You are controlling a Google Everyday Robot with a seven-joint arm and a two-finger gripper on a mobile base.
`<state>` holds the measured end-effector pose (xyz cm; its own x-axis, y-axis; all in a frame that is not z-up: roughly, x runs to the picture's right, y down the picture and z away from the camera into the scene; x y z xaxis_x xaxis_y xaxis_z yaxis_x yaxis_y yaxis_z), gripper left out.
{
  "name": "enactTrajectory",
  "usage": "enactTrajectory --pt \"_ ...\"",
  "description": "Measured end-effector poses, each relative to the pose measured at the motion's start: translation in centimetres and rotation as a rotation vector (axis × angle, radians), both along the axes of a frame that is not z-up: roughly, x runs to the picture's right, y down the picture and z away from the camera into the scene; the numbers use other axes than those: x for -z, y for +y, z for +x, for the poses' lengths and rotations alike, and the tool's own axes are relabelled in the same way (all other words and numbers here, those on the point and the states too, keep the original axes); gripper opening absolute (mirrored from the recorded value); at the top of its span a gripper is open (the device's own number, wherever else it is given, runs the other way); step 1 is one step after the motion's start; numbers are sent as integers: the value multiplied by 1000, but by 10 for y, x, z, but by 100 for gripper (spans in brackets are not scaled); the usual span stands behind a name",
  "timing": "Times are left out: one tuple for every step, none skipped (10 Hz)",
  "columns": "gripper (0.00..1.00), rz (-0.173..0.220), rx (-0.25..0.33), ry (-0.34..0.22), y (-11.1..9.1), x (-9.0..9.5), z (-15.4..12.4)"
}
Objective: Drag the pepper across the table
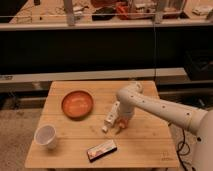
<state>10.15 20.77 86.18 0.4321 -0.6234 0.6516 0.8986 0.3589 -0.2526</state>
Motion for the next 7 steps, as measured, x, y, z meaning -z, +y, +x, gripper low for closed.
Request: enactTrajectory --pt "0 0 0 0 0 0 0" --pt "0 0 -1 -1 0 0 0" --pt "0 0 -1 -1 0 0 -1" --pt "0 1 4 -3 0 0 -2" --pt "0 3 14 -6 -1 -2 -7" --pt "0 3 17 -10 -1 -2 -10" --pt "0 2 13 -9 -2 -1 -9"
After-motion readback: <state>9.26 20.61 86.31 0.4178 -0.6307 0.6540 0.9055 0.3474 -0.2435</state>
